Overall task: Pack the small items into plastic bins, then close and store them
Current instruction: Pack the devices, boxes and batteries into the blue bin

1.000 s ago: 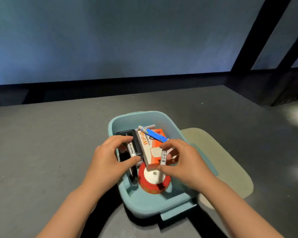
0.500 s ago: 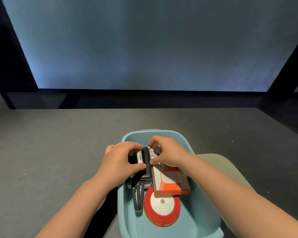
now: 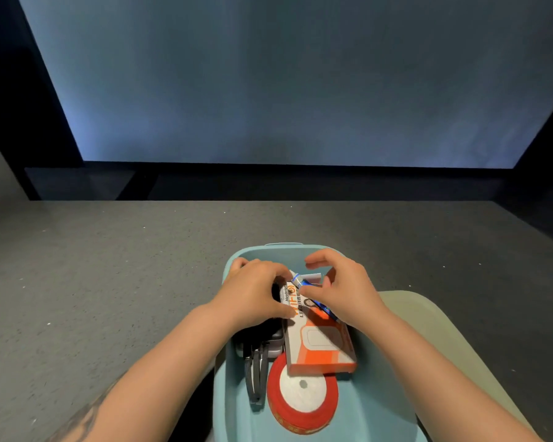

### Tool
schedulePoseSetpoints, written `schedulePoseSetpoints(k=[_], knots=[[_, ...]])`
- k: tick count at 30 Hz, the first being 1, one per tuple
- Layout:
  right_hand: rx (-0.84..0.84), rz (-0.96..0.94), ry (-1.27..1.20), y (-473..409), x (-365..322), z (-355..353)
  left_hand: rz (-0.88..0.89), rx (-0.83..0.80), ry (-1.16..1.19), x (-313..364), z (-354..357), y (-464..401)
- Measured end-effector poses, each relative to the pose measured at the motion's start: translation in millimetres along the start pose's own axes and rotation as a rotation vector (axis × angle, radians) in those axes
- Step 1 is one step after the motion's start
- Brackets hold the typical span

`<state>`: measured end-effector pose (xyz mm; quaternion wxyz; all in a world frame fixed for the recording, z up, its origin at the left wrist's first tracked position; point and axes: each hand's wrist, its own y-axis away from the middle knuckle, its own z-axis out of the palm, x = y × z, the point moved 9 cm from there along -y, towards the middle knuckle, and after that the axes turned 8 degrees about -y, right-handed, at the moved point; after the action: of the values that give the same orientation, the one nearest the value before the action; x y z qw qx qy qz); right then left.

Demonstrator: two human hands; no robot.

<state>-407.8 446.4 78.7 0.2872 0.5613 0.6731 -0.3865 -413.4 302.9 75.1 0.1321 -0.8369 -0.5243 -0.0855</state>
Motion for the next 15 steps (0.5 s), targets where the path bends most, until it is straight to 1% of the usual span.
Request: schedulePoseSetpoints(k=[2, 6, 11, 15], knots=[[0.051, 0.008, -0.017, 7.5, 0.4, -5.2, 0.024, -0.04, -0.035, 3.8, 6.5, -3.8], [0.112, 0.016, 0.015, 11.3, 1.5, -7.9, 0.084, -0.047, -0.142, 5.8, 13.9, -1.8], [0.097, -0.026, 0.067, 11.4, -0.4, -4.9, 0.105, -0.047, -0.218, 7.7, 14.7, 2.5], [0.063, -0.028, 0.146, 11.2, 0.2, -1.3, 0.109, -0.031, -0.216, 10.2, 12.6, 4.9]])
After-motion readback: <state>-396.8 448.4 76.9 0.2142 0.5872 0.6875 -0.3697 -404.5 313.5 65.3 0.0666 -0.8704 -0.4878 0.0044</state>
